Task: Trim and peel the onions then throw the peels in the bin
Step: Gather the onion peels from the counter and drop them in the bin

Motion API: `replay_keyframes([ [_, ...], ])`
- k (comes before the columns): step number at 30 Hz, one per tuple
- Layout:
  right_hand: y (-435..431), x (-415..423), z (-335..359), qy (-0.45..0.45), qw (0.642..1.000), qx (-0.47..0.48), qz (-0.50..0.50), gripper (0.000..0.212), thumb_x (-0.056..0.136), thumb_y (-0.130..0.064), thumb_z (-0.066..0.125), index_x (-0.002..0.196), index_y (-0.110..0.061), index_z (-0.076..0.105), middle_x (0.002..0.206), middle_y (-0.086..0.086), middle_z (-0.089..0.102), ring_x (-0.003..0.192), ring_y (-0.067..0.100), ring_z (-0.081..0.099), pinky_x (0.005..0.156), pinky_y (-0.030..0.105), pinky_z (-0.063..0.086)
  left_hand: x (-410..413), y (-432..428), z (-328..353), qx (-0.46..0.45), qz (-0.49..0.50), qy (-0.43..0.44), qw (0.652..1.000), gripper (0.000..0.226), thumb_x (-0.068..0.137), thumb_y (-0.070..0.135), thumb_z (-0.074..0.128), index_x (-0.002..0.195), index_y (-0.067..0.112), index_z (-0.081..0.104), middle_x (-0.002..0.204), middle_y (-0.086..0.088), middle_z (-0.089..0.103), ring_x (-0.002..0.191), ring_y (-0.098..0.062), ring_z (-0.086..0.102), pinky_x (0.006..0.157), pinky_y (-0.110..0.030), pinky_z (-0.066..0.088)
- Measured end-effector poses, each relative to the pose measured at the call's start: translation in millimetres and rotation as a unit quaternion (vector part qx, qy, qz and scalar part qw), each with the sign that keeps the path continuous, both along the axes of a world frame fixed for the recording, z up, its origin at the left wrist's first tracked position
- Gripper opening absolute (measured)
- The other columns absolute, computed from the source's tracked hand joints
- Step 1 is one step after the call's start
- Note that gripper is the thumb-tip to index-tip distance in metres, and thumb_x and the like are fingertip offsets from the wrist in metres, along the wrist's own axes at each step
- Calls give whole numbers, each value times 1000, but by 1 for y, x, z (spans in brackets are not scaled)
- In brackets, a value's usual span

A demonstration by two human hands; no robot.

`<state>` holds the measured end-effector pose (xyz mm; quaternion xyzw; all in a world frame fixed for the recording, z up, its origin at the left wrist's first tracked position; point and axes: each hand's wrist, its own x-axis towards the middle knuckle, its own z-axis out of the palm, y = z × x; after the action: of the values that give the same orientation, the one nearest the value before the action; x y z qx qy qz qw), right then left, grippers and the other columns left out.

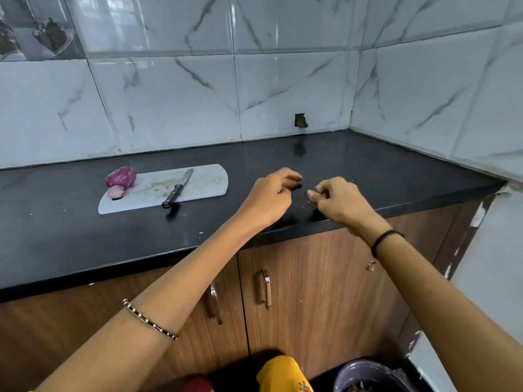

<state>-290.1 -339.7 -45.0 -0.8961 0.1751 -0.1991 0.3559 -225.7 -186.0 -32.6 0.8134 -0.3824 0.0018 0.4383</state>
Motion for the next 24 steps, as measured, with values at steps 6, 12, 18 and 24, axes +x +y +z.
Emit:
replay_keyframes([
  [6,-40,-61,-34,-71,994,85,-11,38,99,-31,64,70,-6,64,61,4,53,61,18,47,64,36,38,-56,-42,-32,-19,-86,0,996,45,97,-5,46,135,13,60,129,-3,69,122,-10,62,105,-19,44],
  [12,-76,-130,-127,-26,982,177,-66,32,99,-25,65,71,-9,65,56,2,55,58,18,48,61,34,36,-97,-97,-119,43,-138,28,989,44,95,-1,49,134,14,63,123,-7,72,118,-17,65,103,-27,50],
  [18,-113,-153,-261,140,964,152,-167,35,95,-27,67,64,-16,57,67,6,60,70,28,55,65,39,43,-115,-153,-234,209,-174,94,958,20,89,-2,54,101,8,67,89,-9,67,87,-23,64,67,-27,36],
  [24,-123,-163,-362,277,935,120,-184,25,92,-25,72,72,-11,65,87,24,69,93,42,65,68,31,34,-127,-175,-347,346,-182,140,910,25,95,8,60,119,0,60,119,-23,64,113,-37,61,86,-39,44],
])
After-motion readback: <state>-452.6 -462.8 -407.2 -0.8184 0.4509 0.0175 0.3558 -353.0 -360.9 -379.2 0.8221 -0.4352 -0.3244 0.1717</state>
